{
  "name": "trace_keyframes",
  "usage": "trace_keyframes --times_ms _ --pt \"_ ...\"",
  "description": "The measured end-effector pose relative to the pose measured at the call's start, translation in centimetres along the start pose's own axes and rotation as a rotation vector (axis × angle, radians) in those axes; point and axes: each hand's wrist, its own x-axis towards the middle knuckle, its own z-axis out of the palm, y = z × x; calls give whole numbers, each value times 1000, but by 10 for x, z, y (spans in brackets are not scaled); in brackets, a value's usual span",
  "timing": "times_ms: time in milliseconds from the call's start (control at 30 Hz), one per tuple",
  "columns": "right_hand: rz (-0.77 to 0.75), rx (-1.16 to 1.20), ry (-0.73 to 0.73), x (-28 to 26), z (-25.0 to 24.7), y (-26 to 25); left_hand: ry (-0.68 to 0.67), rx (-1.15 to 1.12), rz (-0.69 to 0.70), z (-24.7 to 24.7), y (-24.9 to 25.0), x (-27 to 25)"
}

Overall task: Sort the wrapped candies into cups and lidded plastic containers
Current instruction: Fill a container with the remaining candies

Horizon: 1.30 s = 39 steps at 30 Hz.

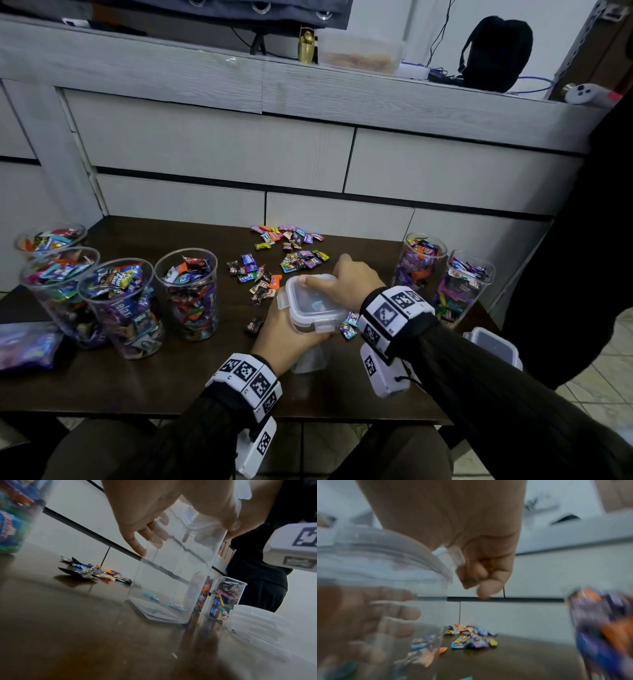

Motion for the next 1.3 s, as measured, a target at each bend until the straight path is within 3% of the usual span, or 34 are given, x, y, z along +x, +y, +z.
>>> trace_keyframes --times_ms 67,133,267,400,500,567,667,733,900,1000,1167,1300 --pt "-81 -197 131 -10 -2 -4 3 -9 21 0 2 -1" --pt "-179 -235 231 -21 -1 -11 28 -8 41 2 3 -1" --pt "-196 -118 77 -40 19 -29 87 140 -20 5 -7 1" --pt "-232 -162 96 -43 32 -32 7 284 -78 4 -15 6" --pt "-260 -66 112 -41 26 -26 -32 353 47 5 3 9" --pt "-292 -13 154 -42 17 -21 -42 294 100 3 10 11" --pt "-331 49 277 -46 -13 -8 -29 9 45 -5 2 4" --pt "-328 111 390 -50 -37 9 -19 -7 50 -5 -4 1" --pt "-113 270 700 -63 -88 94 -49 18 34 -5 -3 1" --pt "82 157 776 -70 -101 157 -46 10 31 -6 -1 1" --pt "522 109 523 -73 -67 242 -29 6 44 -4 0 -1" --pt "642 18 352 -64 -16 265 -37 10 38 -5 1 -1"
